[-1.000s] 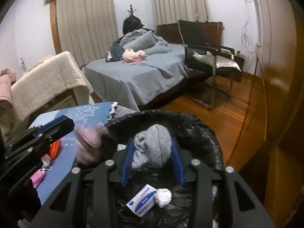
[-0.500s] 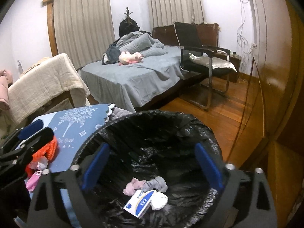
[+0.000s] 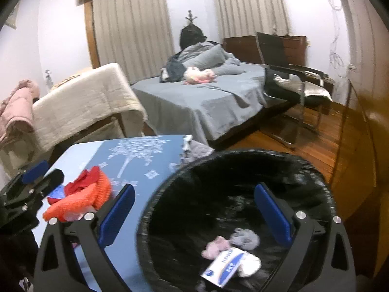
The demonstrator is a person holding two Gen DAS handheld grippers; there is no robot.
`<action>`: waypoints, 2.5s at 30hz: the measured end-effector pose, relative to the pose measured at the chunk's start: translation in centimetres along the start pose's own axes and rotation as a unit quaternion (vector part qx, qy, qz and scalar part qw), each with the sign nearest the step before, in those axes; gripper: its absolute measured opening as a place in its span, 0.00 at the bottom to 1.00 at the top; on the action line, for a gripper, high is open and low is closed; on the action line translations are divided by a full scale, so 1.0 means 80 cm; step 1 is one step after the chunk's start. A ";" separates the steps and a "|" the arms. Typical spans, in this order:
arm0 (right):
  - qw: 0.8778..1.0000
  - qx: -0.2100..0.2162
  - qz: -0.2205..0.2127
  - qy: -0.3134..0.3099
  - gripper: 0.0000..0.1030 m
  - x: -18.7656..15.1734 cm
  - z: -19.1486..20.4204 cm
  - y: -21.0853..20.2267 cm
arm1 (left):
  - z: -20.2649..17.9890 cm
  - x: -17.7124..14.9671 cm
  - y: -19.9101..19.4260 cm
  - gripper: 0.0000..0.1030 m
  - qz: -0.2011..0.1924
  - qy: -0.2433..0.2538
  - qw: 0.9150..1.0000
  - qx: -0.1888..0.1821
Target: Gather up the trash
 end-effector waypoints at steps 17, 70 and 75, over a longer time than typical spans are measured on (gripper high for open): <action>0.998 0.041 0.023 -0.048 0.94 -0.015 0.086 0.036 | 0.085 -0.069 0.007 0.76 0.051 -0.015 0.997 0.062; 0.981 0.107 0.093 -0.133 0.83 -0.055 0.230 0.129 | 0.156 -0.074 -0.014 0.13 0.052 -0.080 0.991 0.094; 0.978 0.107 0.114 -0.136 0.82 -0.065 0.236 0.147 | 0.159 -0.077 -0.009 0.13 0.055 -0.082 0.991 0.090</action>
Point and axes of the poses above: each gripper's, at about its wrist camera, not at the fingertips, and y roughly the way its jaws point, z to its left, x to its top, the point moved 5 cm from there along y, roughly the way its jaws point, and after that the axes turned 12 degrees about z, right-handed, at the moved point
